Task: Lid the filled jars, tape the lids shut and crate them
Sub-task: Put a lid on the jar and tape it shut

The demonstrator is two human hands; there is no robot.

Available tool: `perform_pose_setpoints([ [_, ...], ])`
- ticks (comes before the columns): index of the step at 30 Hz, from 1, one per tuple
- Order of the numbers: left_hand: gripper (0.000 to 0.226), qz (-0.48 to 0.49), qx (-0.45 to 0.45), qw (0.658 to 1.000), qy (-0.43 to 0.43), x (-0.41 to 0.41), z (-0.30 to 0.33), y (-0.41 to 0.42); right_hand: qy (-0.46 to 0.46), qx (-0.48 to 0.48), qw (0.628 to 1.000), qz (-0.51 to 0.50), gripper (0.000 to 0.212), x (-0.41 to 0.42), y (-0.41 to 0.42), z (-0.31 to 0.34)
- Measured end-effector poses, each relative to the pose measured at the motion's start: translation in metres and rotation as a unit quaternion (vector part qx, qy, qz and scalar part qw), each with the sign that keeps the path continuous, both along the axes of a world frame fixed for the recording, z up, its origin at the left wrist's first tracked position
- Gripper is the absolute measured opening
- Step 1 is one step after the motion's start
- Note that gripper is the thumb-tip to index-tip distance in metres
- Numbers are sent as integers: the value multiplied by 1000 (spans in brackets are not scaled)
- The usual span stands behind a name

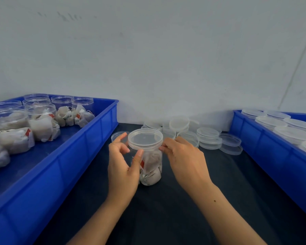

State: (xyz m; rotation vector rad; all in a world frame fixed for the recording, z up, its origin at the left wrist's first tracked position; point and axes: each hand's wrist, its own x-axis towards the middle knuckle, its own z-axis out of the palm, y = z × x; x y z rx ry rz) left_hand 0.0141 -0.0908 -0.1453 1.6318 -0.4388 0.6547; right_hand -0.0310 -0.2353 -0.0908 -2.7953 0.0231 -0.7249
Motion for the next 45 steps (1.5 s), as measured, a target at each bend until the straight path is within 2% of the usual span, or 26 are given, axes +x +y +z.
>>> perform_pose_setpoints([
  [3, 52, -87, -33, 992, 81, 8, -2, 6, -1, 15, 1000, -3, 27, -1, 0, -1],
  [5, 80, -134, 0, 980, 145, 10, -5, 3, 5, 22, 1000, 0, 26, -2, 2, 0],
  [7, 95, -144, 42, 977, 154, 13, -9, -2, 17, 13, 1000, 0, 27, -4, 3, 2],
  [11, 83, -102, 107, 980, 136, 7, 3, 1, 36, -1, 999, 3, 28, -16, -2, 19],
  [15, 82, -129, 150, 958, 207, -11, 17, 3, 85, -25, 996, -15, 28, -37, -19, 43],
  [20, 86, -165, 156, 932, 283, -34, 19, -3, 196, 41, 979, -27, 31, -58, -33, 49],
  [24, 86, -170, 166, 920, 310, -36, 21, -4, 219, 50, 974, -33, 29, -64, -33, 44],
  [30, 83, -193, 101, 922, 320, -38, 19, -7, 194, 74, 978, -36, 23, -56, -26, 38],
  [36, 84, -209, 77, 920, 324, -34, 17, -7, 176, 96, 979, -31, 12, -52, -30, 35],
  [38, 83, -219, 68, 918, 325, -35, 16, -7, 184, 102, 977, -26, 24, -51, -34, 38],
  [42, 81, -229, 34, 917, 325, -33, 13, -7, 225, 125, 965, -45, 22, -48, -44, 43],
  [45, 78, -253, 15, 909, 332, -31, 14, -6, 269, 128, 954, -46, 32, -46, -47, 43],
])
